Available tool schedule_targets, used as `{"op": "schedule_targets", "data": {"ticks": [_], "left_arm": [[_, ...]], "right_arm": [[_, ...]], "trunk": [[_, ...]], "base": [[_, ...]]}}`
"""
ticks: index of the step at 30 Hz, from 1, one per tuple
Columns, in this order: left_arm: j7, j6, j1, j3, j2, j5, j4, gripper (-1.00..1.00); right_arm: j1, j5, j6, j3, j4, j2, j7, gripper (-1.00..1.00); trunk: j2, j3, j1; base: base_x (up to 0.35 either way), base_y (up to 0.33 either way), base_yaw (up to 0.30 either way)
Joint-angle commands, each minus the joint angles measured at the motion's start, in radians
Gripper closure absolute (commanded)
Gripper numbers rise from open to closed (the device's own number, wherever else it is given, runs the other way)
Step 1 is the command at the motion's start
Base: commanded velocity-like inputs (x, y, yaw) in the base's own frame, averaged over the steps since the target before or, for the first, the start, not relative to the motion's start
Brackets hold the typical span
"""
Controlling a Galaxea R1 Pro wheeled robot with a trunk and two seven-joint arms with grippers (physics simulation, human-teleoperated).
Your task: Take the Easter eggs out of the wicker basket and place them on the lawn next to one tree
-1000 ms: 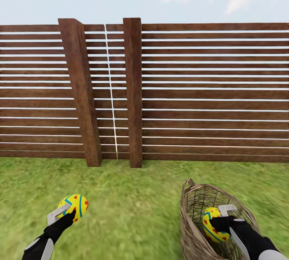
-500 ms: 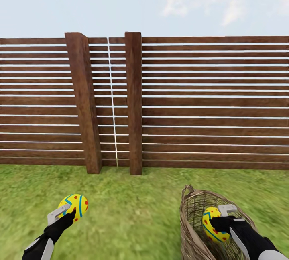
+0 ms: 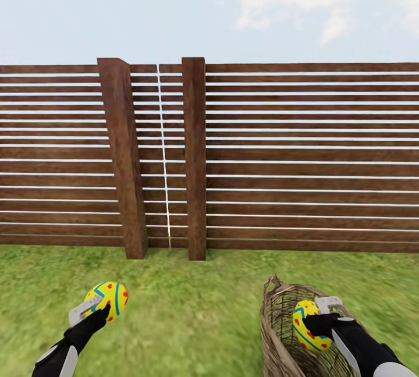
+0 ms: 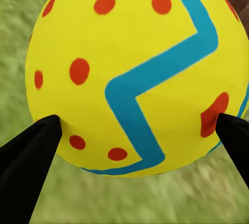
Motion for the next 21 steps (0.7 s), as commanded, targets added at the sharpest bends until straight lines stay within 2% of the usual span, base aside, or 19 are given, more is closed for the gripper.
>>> {"op": "schedule_targets", "data": {"ticks": [1, 21], "left_arm": [[-0.008, 0.008, -0.001, 0.005, -0.001, 0.001, -0.002, 1.00], [-0.008, 0.006, 0.000, 0.005, -0.002, 0.001, 0.016, 1.00]], "right_arm": [[0.000, -0.004, 0.005, 0.006, -0.002, -0.001, 0.000, 1.00], [0.000, -0.005, 0.005, 0.006, -0.002, -0.001, 0.000, 1.00]], "trunk": [[0.007, 0.002, -0.004], [0.147, 0.065, -0.081]], "base": [[0.000, 0.000, 0.000], [0.000, 0.000, 0.000]]}}
